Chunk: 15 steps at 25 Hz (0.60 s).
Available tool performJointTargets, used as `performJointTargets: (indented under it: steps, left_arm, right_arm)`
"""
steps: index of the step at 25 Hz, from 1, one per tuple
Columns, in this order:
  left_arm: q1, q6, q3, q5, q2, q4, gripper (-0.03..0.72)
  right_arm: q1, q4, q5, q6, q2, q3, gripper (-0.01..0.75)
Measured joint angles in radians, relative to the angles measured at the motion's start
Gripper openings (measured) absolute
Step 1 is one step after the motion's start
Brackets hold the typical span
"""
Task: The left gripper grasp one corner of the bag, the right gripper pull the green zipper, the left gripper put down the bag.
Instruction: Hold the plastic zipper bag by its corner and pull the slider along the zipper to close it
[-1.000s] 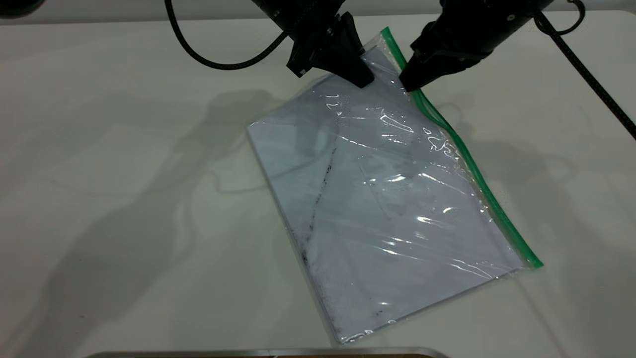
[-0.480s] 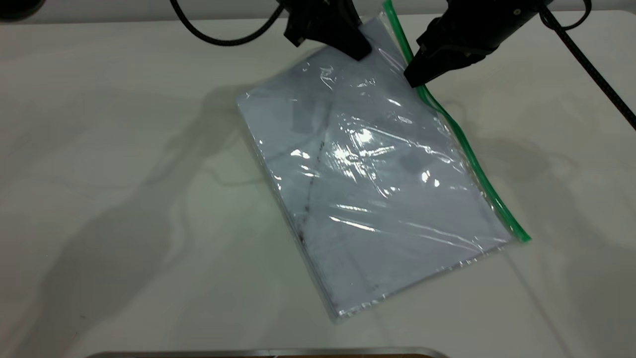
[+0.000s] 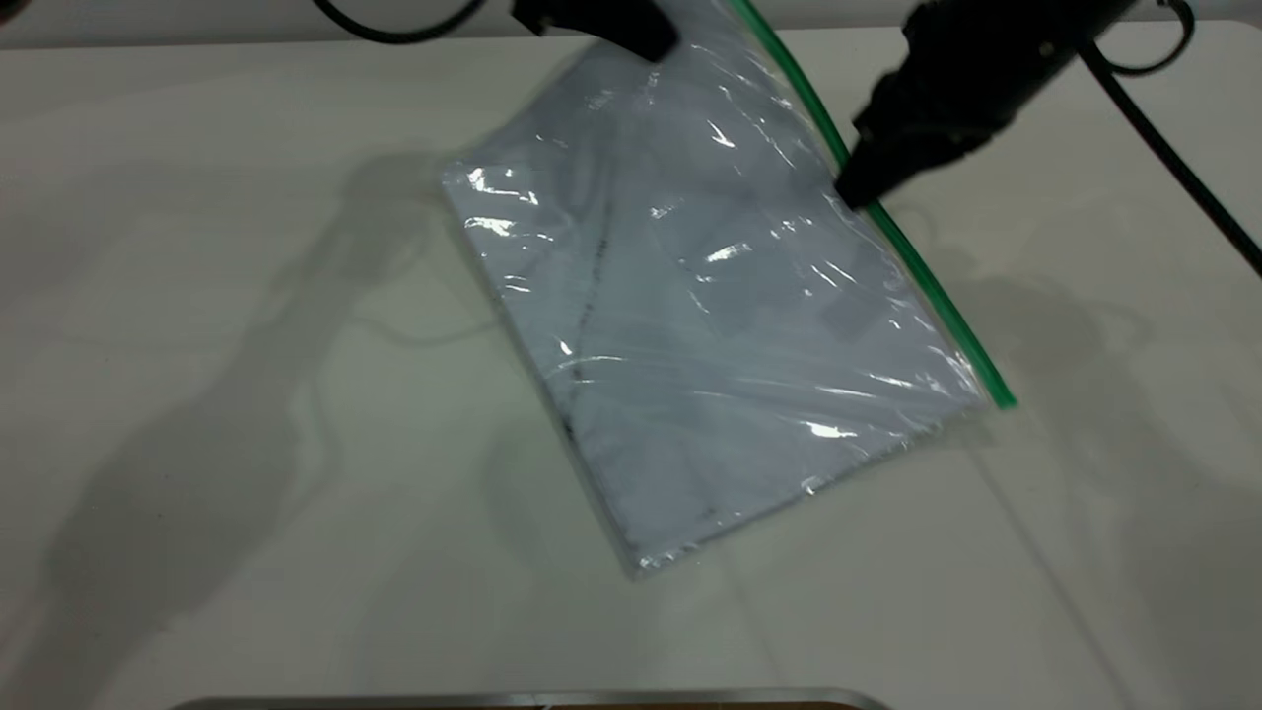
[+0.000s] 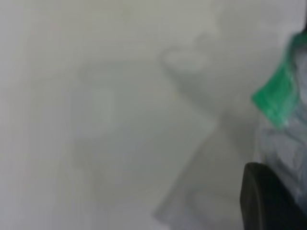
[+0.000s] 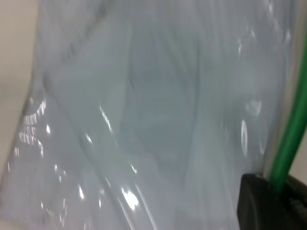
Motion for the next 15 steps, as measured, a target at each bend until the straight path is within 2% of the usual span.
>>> performJointTargets:
  steps: [6, 15]
  left_arm:
    - [0.02, -0.038, -0.003, 0.0, -0.006, 0.082, 0.053]
    - [0.02, -0.083, -0.003, 0.0, -0.006, 0.224, 0.053]
  right_arm:
    - [-0.001, -0.124, 0.066, 0.123, 0.004, 0.002, 0.039]
    - [-0.001, -0.404, 0.266, 0.375, 0.004, 0.002, 0.043]
